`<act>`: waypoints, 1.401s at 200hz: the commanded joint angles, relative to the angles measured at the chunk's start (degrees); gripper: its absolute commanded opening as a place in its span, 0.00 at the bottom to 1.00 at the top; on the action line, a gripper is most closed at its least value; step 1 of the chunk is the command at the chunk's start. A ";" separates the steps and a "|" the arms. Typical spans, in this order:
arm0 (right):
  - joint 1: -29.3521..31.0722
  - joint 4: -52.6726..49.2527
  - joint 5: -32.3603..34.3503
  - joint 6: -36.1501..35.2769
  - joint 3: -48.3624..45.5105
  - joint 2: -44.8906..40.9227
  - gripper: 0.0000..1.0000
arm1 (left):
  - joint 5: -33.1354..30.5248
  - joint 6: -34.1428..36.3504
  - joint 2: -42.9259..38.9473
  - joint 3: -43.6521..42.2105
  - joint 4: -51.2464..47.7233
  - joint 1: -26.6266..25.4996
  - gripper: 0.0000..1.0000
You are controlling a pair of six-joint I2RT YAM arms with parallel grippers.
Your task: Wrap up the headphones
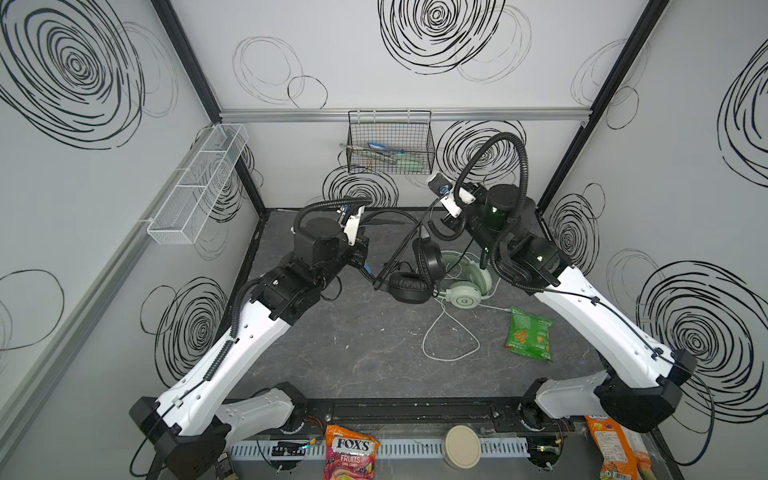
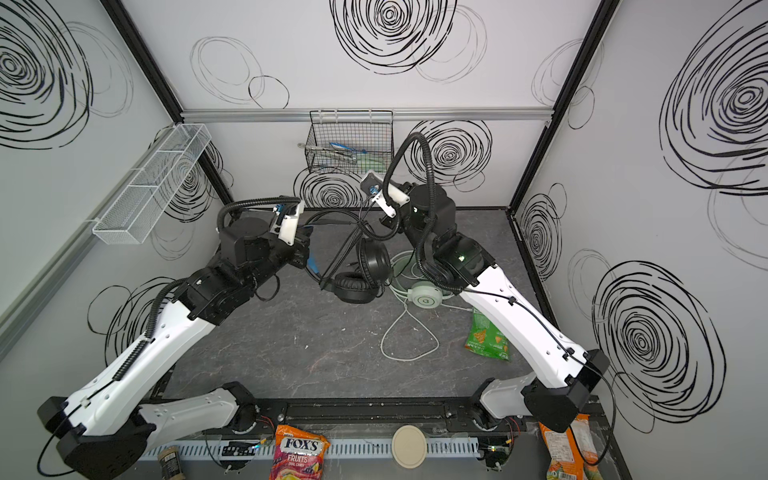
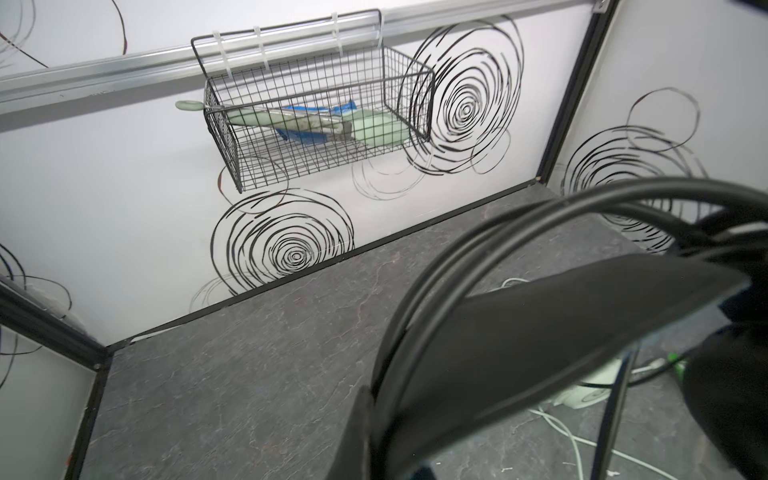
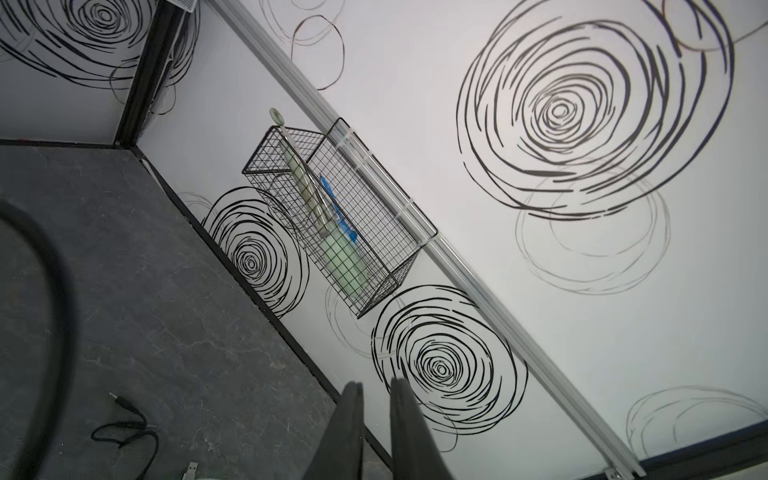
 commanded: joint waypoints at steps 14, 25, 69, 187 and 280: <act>-6.37 4.95 -6.11 12.18 -1.47 -2.17 0.18 | 7.31 -5.35 -4.07 -0.25 4.49 -0.51 0.00; -8.05 5.19 -7.79 14.67 -2.17 -2.31 0.18 | 9.06 -5.66 -4.82 -0.10 5.60 -0.62 0.00; -9.67 8.41 -15.03 21.48 -9.68 -5.17 0.20 | 12.63 -8.99 -4.54 5.30 8.73 -0.68 0.00; -6.86 17.67 -30.58 33.43 -20.55 -3.51 0.16 | 21.65 -22.34 0.46 18.33 21.55 -1.72 0.00; -1.84 18.05 -30.85 37.10 -22.20 -0.43 0.00 | 25.50 -27.80 3.16 22.76 27.24 -2.11 0.00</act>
